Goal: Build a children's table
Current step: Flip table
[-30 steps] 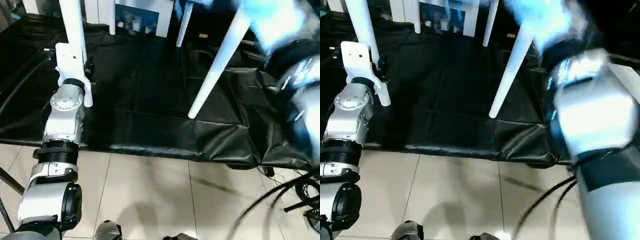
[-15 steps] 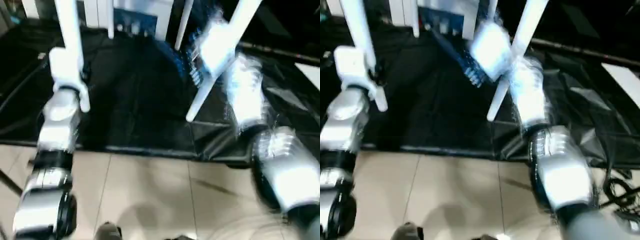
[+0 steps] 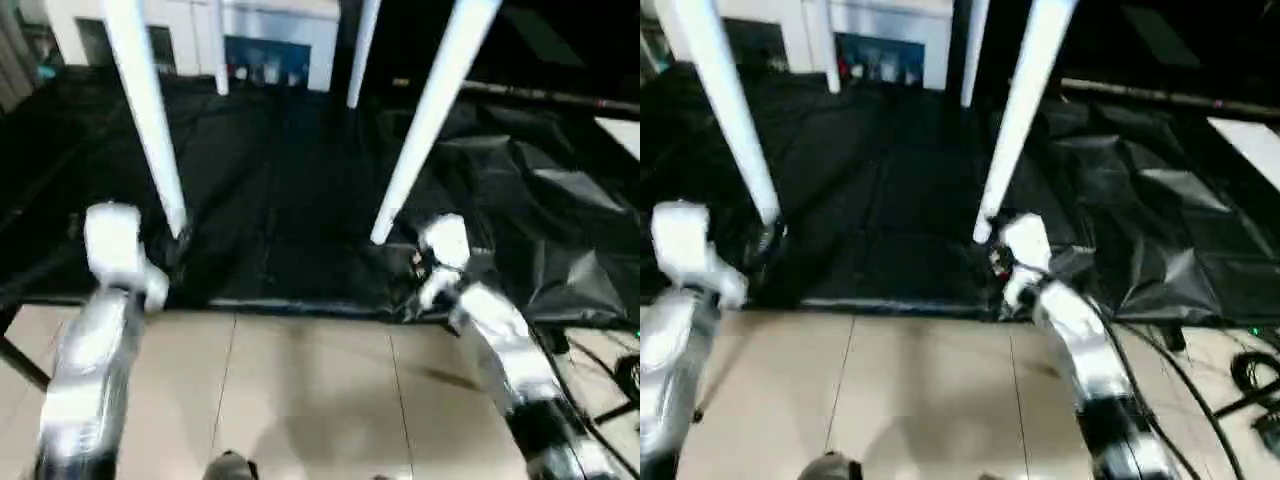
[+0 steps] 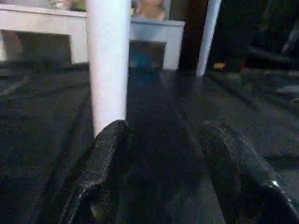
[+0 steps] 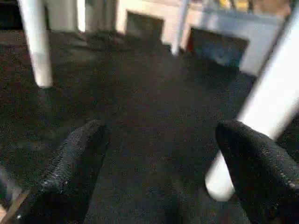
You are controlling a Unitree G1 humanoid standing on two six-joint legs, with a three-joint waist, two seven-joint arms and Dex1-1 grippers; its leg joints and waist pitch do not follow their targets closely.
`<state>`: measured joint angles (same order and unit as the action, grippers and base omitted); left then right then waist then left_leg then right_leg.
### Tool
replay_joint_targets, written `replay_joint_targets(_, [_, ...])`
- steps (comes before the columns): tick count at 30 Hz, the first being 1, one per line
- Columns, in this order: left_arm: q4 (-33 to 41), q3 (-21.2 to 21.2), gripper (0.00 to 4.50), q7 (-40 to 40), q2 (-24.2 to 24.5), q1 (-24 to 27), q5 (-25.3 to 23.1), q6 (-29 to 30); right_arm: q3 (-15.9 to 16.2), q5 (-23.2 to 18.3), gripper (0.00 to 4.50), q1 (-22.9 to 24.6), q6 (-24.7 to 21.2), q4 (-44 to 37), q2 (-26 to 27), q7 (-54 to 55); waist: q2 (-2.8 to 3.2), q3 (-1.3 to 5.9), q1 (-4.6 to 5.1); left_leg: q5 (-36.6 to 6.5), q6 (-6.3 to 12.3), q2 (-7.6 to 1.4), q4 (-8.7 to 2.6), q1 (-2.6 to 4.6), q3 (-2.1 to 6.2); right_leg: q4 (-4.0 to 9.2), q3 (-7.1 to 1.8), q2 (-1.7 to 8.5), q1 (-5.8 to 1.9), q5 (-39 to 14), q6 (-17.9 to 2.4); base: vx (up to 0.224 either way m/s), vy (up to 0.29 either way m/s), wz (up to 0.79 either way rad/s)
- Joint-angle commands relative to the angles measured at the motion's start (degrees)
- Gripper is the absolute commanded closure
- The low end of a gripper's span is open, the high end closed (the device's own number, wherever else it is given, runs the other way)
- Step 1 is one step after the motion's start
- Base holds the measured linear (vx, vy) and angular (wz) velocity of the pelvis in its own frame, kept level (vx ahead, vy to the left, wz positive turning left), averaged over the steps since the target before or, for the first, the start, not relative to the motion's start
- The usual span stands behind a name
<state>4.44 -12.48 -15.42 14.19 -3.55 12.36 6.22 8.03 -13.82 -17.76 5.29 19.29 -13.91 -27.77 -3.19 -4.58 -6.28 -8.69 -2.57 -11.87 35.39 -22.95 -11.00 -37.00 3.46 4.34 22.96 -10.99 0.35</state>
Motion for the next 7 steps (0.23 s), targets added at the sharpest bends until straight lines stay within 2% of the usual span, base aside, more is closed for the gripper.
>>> replay_joint_targets(1, [4.6,0.4,1.72,2.8,-1.0,1.1,-1.4,0.9,-1.9,0.6,0.5,1.2,-2.9,-3.8,0.2,3.2,1.34,3.83,0.16,-30.7,-5.22,-1.68,-5.3,2.44,1.82,6.69,-2.45,3.4,-0.52,-26.6,-5.5,0.0,0.0,0.0])
replay_joint_targets(2, [4.8,0.4,1.72,3.0,-1.1,1.2,-1.6,1.0,-2.1,0.5,0.5,1.3,-3.1,-4.0,0.3,3.5,1.35,3.8,0.21,-31.3,-5.15,-1.48,-5.07,2.72,1.76,7.04,-2.38,3.42,-0.2,-28.5,-4.9,0.0,0.0,0.0])
replay_joint_targets(3, [9.7,1.7,1.72,7.4,-3.5,4.8,-4.5,3.7,-6.6,0.3,0.5,4.5,-11.0,-10.7,3.2,13.2,1.54,3.63,0.35,-31.2,-5.59,-1.54,-5.18,2.78,2.05,7.17,-2.39,3.18,-0.12,-30.2,-3.6,0.0,0.0,0.0])
replay_joint_targets(4, [9.7,1.7,1.72,7.4,-3.5,4.8,-4.5,3.7,-6.6,0.3,0.5,4.5,-11.0,-10.7,3.2,13.2,1.54,3.63,0.35,-31.2,-5.59,-1.54,-5.18,2.78,2.05,7.17,-2.39,3.18,-0.12,-30.2,-3.6,0.0,0.0,0.0])
replay_joint_targets(5, [10.5,1.6,1.72,8.7,-4.7,5.6,-5.2,2.4,-7.3,2.3,0.5,5.3,-13.1,-12.7,3.3,16.4,1.44,3.63,0.54,-31.7,-5.88,-1.4,-5.4,2.55,2.26,7.42,-1.94,3.03,-0.25,-32.0,-2.0,0.0,0.0,0.0])
replay_joint_targets(7, [10.9,2.0,1.72,9.1,-4.5,5.8,-6.5,2.1,-7.4,3.1,0.5,5.7,-12.8,-13.0,3.1,17.2,1.73,3.63,0.57,-34.1,-6.0,-0.98,-4.71,3.64,2.18,8.43,-1.65,3.08,0.71,-35.3,-1.0,0.0,0.0,0.0])
